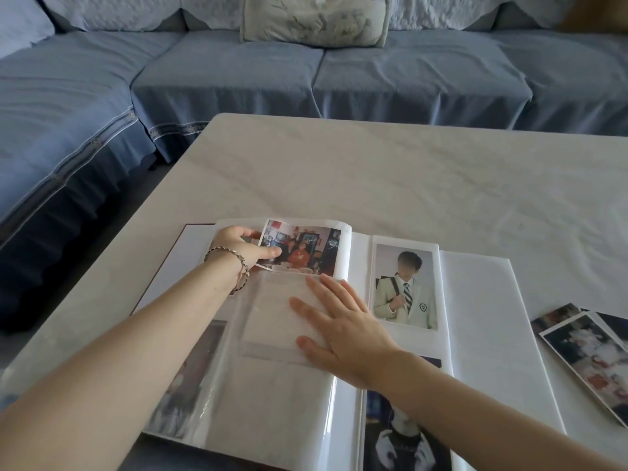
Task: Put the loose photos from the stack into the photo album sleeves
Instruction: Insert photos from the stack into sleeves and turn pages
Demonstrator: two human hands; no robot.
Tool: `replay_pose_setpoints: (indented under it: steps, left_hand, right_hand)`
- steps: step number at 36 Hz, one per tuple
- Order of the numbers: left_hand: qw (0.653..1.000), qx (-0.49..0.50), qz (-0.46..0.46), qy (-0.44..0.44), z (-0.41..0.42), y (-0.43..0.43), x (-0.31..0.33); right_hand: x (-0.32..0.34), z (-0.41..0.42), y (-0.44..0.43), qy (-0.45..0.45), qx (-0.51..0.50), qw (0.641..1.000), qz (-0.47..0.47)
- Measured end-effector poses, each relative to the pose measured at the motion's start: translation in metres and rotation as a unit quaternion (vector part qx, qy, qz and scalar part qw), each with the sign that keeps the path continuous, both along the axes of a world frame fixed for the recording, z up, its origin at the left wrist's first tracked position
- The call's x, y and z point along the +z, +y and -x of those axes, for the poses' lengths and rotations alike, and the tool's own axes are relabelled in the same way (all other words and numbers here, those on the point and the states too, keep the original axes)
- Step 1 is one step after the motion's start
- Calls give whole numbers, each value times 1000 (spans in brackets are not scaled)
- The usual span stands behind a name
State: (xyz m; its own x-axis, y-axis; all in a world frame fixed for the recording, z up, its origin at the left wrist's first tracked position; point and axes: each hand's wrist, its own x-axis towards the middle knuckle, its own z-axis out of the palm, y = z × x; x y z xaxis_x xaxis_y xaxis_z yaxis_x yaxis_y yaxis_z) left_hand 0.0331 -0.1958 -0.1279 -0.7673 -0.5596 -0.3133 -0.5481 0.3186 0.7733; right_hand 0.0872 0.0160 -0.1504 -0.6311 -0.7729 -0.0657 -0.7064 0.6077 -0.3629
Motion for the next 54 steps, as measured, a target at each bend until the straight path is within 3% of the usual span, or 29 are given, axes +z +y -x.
replay_pose_setpoints:
  steps: [5,17,23,28,34,47,54]
  left_hand:
    - [999,20,25,35,-5,0,5]
    - [995,-48,35,79,-6,14,25]
    - [991,3,44,123,-13,9,19]
    - [986,-5,115,120,-19,10,13]
    - [982,-25,140,121,-26,11,10]
    - [952,4,157,264,-34,20,2]
    - [939,-3,170,298,-35,18,-5]
  right_hand:
    - [3,1,13,-17,-7,999,26]
    - [10,3,26,-16,9,1000,18]
    - [10,3,29,-12,15,1000,20]
    - [9,3,29,-21,11,1000,17]
    - [7,3,28,-26,7,999,24]
    - [6,3,29,-30,4,999,34]
    - [4,4,29,-31,1,999,33]
